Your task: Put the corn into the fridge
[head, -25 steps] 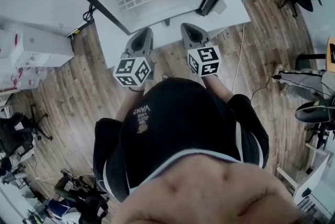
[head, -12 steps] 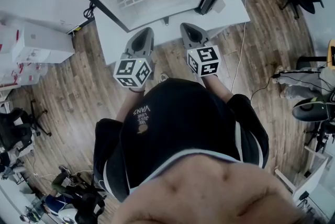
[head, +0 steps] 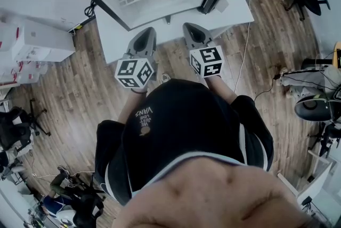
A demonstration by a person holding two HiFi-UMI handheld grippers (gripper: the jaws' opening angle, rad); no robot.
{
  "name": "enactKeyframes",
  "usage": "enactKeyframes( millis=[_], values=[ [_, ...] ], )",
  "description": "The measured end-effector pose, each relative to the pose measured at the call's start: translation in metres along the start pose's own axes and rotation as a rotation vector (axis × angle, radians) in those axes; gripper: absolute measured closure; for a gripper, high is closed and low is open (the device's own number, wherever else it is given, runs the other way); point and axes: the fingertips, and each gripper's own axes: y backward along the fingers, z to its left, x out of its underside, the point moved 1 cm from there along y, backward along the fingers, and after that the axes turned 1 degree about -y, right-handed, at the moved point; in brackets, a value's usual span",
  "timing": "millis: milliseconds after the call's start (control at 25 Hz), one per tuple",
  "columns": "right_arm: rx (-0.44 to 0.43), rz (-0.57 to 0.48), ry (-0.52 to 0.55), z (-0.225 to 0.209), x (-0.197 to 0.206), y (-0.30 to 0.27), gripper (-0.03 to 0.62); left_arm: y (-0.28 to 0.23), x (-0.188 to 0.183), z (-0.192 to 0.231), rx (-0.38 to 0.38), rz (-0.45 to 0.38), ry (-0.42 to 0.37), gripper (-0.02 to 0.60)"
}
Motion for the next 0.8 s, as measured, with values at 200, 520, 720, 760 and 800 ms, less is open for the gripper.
enactKeyframes(
  millis=[200, 520, 720, 760, 800],
  values=[
    [-0.007, -0.002, 0.002, 0.0011, -0.0005, 0.0007, 0.582, 0.0022, -0.0010, -0.0006, -0.008, -0.004, 0.001, 0.563],
    [-0.019, -0.002, 0.001, 0.0041, -0.0009, 0.0001, 0.582, 0.0056, -0.0008, -0.0004, -0.021, -0.003, -0.004, 0.563],
    [-0.017, 0.001, 0.004, 0.0042, -0.0005, 0.0007, 0.582, 0.0074, -0.0002, 0.0020, -0.025, -0.001, -0.001, 0.563],
    [-0.017, 0.002, 0.005, 0.0044, -0.0008, 0.0006, 0.582, 0.0076, -0.0008, 0.0023, -0.025, -0.001, -0.001, 0.563],
    [-0.017, 0.002, 0.006, 0.0048, -0.0012, 0.0004, 0.582, 0.0078, -0.0013, 0.0026, -0.025, -0.001, -0.001, 0.563]
  ],
)
